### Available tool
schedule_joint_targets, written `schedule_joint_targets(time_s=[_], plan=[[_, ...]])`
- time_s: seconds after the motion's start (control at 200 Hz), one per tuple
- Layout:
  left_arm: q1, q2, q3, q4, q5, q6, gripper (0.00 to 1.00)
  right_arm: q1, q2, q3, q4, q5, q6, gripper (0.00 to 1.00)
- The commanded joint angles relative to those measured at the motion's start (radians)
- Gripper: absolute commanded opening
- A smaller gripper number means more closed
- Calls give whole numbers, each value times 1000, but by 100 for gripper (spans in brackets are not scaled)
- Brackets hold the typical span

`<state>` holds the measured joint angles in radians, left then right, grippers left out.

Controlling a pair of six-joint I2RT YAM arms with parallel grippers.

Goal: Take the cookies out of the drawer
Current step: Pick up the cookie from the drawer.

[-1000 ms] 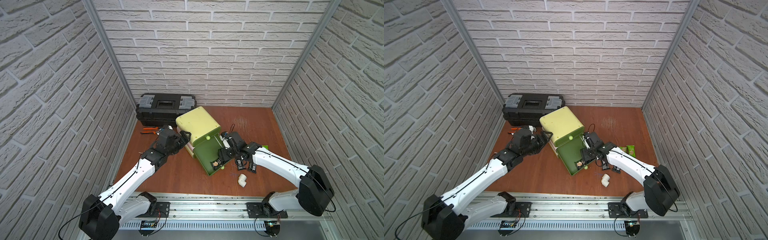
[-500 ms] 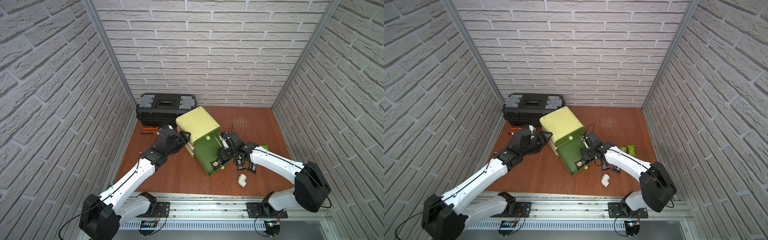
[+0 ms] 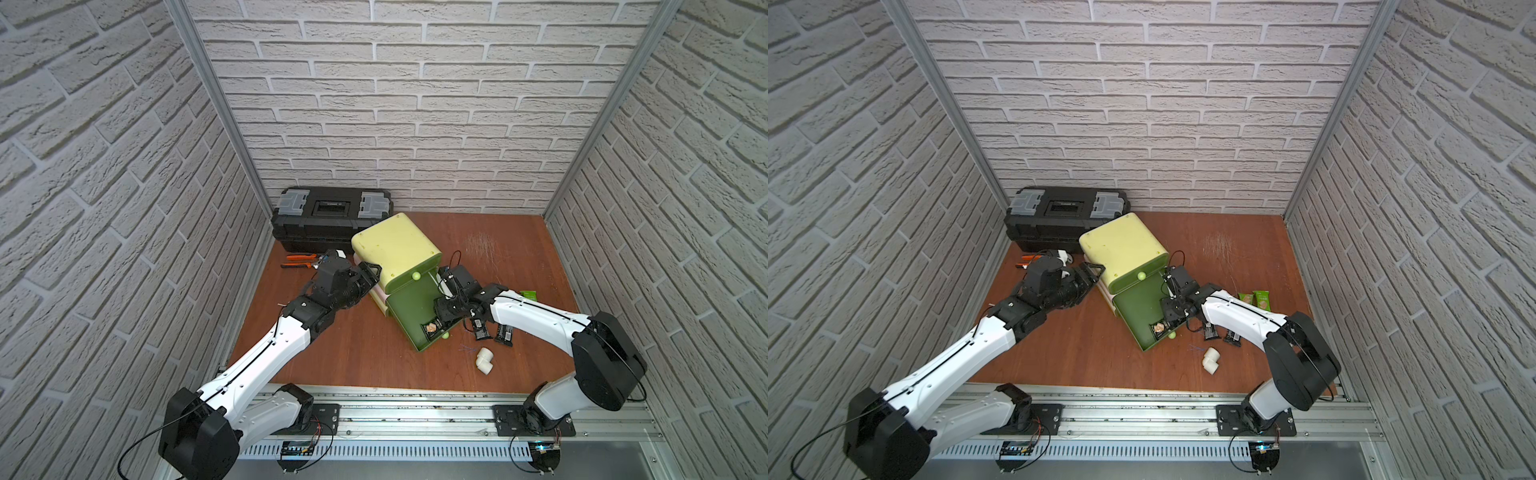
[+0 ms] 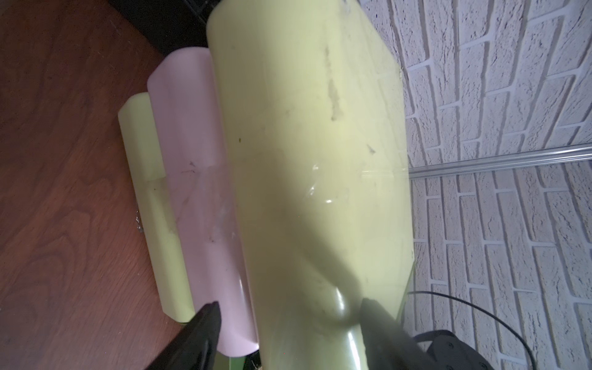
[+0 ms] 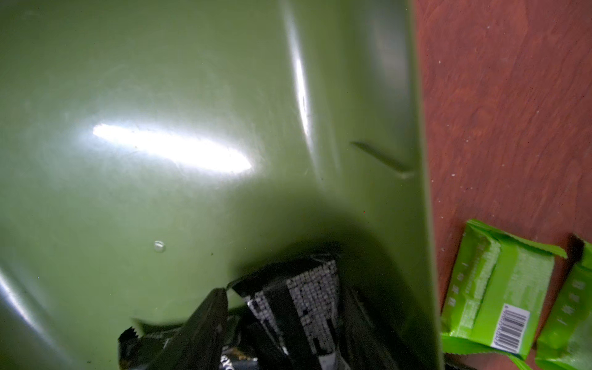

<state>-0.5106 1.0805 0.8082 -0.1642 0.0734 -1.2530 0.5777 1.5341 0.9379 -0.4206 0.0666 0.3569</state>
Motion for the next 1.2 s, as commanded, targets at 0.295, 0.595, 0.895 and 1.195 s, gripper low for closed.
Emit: schedule_joint_targets(time_s=[0.295, 0.595, 0.895, 1.195], plan=[[11, 27, -6, -55, -17, 9, 71, 2, 37, 19, 89, -30, 35, 46], [12, 30, -9, -49, -12, 9, 71, 4, 39, 3, 87, 0, 22, 49], [12, 31, -10, -46, -9, 8, 70, 6, 30, -4, 108, -2, 42, 37], [12, 26, -12, -46, -10, 8, 70, 5, -95, -1, 43, 5, 53, 30]])
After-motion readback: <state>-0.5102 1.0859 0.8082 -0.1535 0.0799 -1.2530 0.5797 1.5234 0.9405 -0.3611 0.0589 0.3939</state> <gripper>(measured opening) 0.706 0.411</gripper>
